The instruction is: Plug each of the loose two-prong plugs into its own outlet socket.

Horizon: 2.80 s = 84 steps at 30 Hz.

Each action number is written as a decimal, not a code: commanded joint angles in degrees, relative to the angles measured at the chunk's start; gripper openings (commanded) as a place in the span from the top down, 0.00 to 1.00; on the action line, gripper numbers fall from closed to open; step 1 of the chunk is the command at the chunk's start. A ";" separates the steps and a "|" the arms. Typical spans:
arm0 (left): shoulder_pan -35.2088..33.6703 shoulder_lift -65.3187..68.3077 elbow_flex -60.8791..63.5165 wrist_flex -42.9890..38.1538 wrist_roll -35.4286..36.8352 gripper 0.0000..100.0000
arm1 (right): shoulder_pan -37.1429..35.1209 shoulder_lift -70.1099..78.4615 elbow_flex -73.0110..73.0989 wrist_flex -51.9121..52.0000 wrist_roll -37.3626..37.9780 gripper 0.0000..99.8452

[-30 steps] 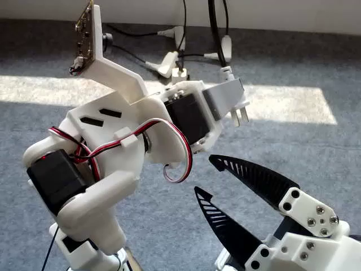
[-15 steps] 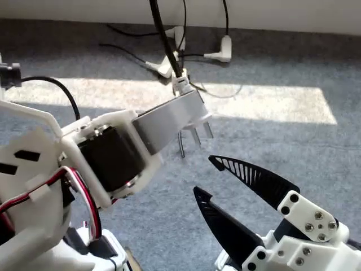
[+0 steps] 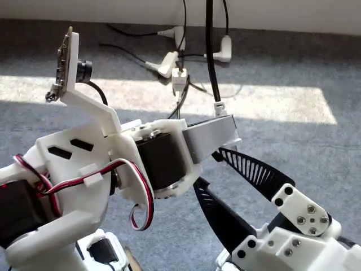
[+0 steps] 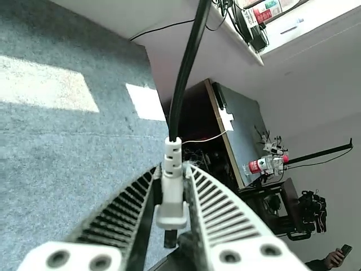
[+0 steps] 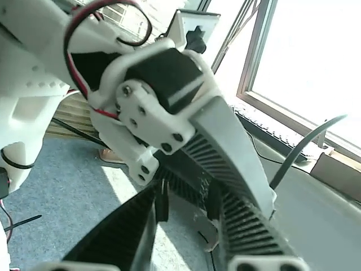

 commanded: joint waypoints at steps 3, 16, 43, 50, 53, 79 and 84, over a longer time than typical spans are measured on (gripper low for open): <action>1.01 -2.24 0.22 -0.88 -0.18 0.99 | 4.00 2.77 1.10 -2.33 0.79 0.87; -4.09 -9.98 0.48 -2.55 0.09 0.99 | 8.57 2.86 14.73 -13.05 4.40 0.87; -7.43 -9.98 0.48 -2.90 0.00 0.99 | 16.48 9.27 12.88 -10.59 6.51 0.87; -21.93 -9.89 8.66 -10.90 0.26 0.99 | 16.48 0.84 7.08 -5.49 6.59 0.87; -25.45 -9.89 20.79 -20.66 0.26 0.99 | 16.48 -2.15 6.29 -4.44 9.05 0.87; -48.22 -12.44 72.75 -48.88 -17.85 0.99 | 45.67 38.29 -17.27 0.22 -7.91 0.87; -48.31 -12.35 73.27 -48.53 -17.76 0.99 | 49.45 46.11 -20.62 9.36 -11.87 0.87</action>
